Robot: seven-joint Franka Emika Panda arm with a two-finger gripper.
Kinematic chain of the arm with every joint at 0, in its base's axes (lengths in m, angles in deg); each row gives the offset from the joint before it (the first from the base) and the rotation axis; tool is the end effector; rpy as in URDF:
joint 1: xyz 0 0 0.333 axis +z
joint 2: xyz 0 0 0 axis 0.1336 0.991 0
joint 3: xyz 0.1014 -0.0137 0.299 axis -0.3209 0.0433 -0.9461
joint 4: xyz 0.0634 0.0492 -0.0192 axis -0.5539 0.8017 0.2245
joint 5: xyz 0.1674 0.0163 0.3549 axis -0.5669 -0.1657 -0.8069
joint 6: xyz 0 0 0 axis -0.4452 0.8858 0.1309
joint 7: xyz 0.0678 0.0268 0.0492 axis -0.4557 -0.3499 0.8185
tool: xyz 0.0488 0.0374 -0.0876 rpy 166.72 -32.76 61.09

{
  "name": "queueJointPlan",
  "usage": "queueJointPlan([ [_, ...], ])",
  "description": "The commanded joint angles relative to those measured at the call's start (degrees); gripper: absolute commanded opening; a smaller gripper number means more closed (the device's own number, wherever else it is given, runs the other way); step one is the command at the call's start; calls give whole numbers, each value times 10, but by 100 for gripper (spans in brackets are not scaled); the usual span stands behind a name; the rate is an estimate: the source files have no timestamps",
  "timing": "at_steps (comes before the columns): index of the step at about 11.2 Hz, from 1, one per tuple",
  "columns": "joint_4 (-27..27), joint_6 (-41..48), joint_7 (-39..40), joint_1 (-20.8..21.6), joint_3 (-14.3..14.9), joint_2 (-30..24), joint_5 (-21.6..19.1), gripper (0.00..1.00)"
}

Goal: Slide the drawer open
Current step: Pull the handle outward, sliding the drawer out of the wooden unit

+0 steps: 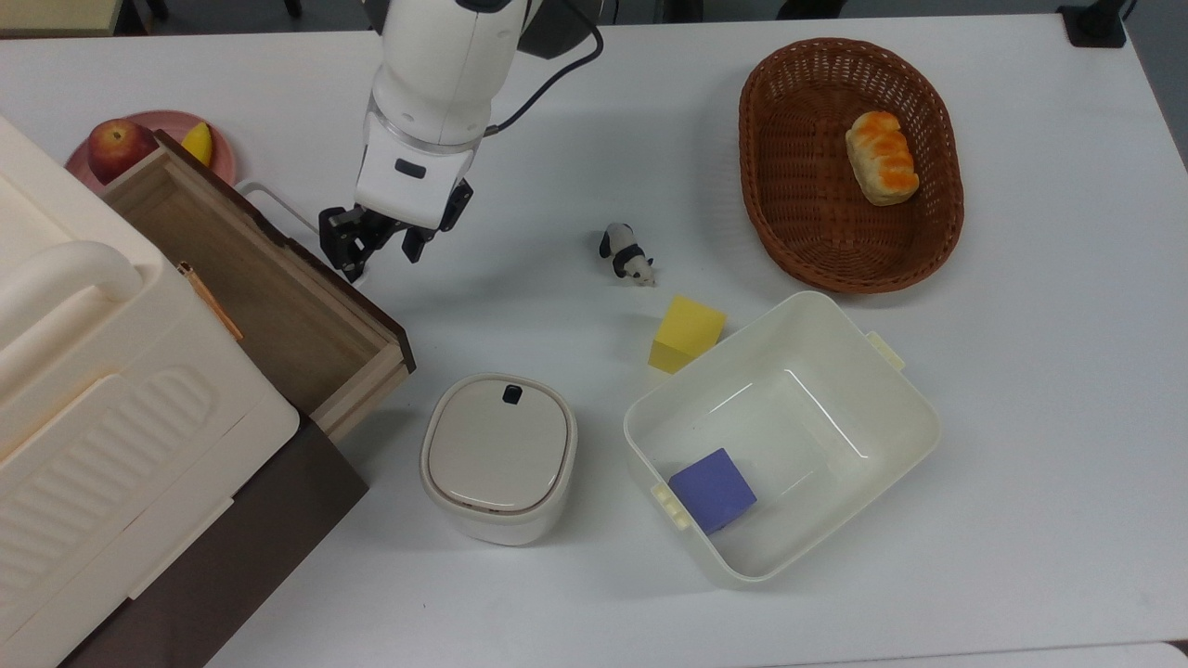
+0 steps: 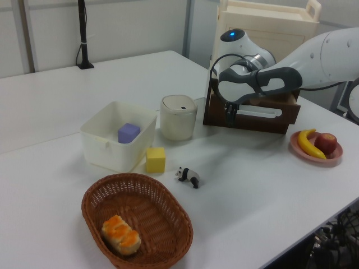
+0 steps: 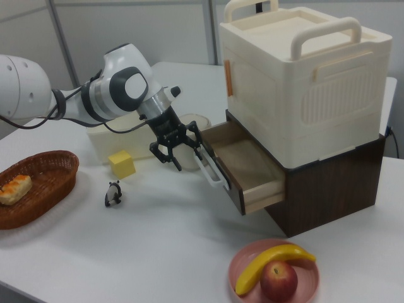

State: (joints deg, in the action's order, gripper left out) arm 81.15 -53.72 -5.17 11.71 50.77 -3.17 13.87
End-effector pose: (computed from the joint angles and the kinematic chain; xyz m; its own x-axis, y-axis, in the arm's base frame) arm 0.6440 -0.0423 0.4215 0.8050 0.5813 -0.1187 0.5790 -0.7261 0.3708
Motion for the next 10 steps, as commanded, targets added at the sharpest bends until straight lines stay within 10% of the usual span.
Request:
queueJointPlan([
  [1,30,33,2,18,1,-38,-4,66],
  [7,-27,34,-6,9,5,-67,-19,73],
  [10,-46,115,-75,17,2,-102,-126,100],
])
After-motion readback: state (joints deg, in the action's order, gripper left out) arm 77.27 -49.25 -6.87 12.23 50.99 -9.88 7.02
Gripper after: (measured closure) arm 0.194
